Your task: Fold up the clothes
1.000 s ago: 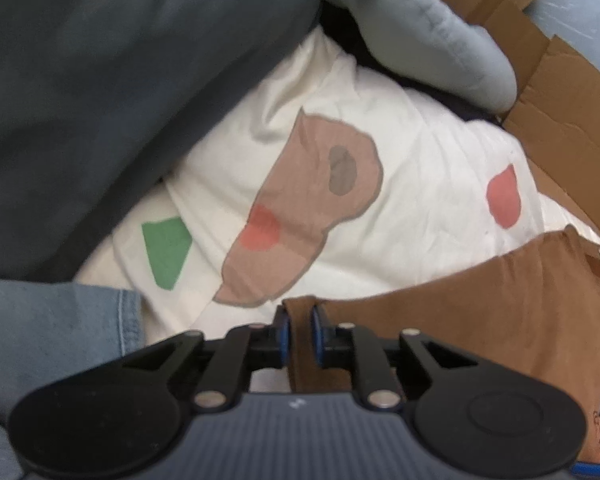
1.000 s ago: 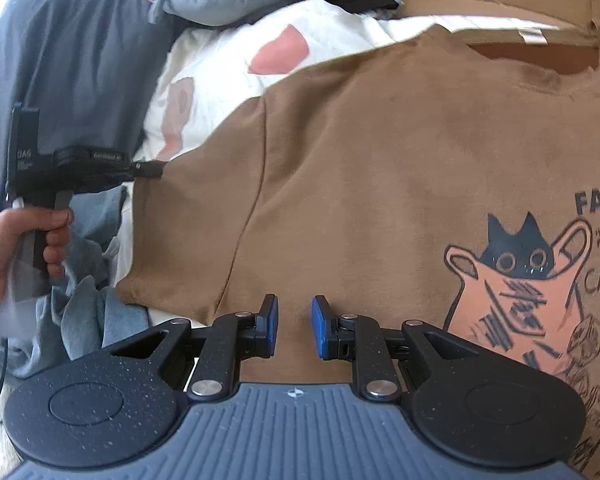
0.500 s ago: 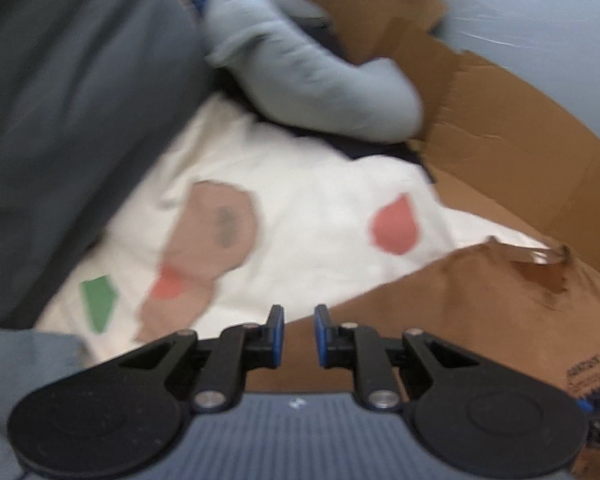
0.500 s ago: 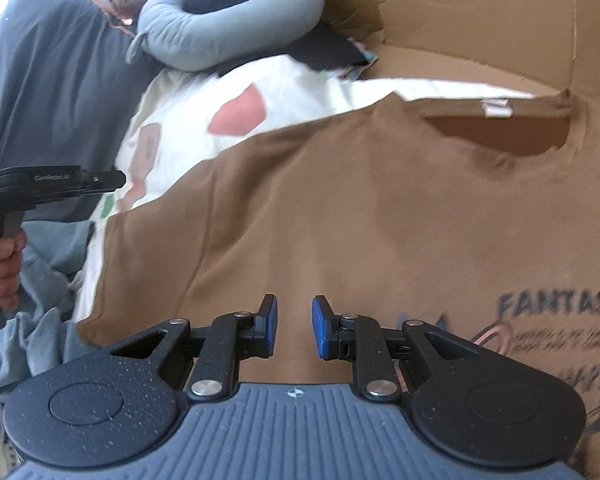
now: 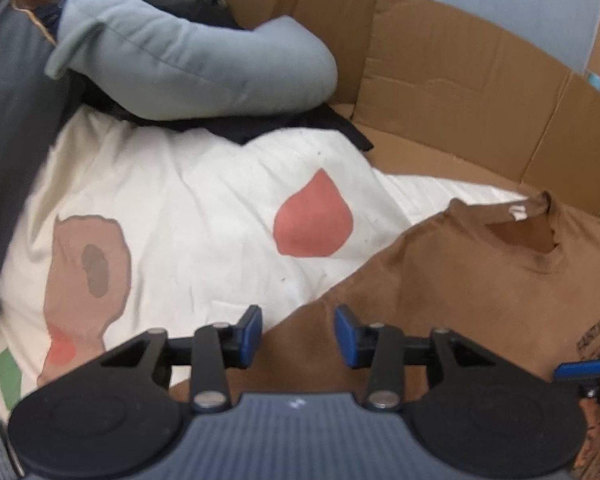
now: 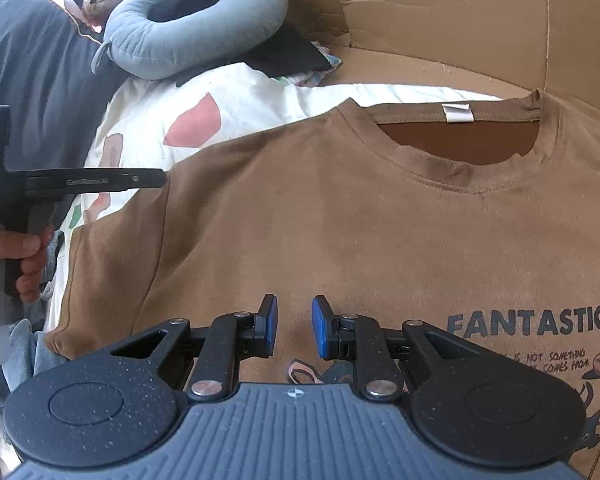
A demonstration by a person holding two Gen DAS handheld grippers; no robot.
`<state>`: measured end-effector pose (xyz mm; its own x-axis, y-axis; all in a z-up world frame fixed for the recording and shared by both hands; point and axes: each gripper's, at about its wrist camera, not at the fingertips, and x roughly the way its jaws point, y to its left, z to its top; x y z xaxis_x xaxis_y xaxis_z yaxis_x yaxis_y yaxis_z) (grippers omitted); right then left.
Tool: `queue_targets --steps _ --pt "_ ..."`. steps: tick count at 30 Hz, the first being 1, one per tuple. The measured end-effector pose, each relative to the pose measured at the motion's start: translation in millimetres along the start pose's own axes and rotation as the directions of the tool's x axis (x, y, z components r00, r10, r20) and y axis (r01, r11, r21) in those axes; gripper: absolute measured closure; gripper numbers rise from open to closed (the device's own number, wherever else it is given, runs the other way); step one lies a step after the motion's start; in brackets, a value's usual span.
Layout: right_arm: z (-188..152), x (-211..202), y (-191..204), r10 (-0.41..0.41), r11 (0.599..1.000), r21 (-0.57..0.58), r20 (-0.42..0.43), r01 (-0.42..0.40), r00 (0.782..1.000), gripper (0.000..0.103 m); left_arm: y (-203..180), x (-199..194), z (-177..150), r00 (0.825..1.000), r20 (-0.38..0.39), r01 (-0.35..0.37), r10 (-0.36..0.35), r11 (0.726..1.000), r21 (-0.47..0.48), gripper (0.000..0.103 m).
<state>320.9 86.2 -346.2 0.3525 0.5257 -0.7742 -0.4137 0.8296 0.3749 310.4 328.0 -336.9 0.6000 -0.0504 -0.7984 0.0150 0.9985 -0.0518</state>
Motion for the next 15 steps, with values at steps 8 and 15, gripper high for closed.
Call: queue_targets --steps 8,15 --pt "0 7 1 0.001 1.0 -0.011 -0.01 -0.001 1.0 0.083 8 4 -1 1.0 0.0 -0.029 0.029 1.0 0.01 0.1" --pt "10 15 -1 -0.009 1.0 -0.026 -0.006 0.008 1.0 0.083 15 3 -5 0.998 0.019 -0.054 0.054 0.999 0.001 0.101"
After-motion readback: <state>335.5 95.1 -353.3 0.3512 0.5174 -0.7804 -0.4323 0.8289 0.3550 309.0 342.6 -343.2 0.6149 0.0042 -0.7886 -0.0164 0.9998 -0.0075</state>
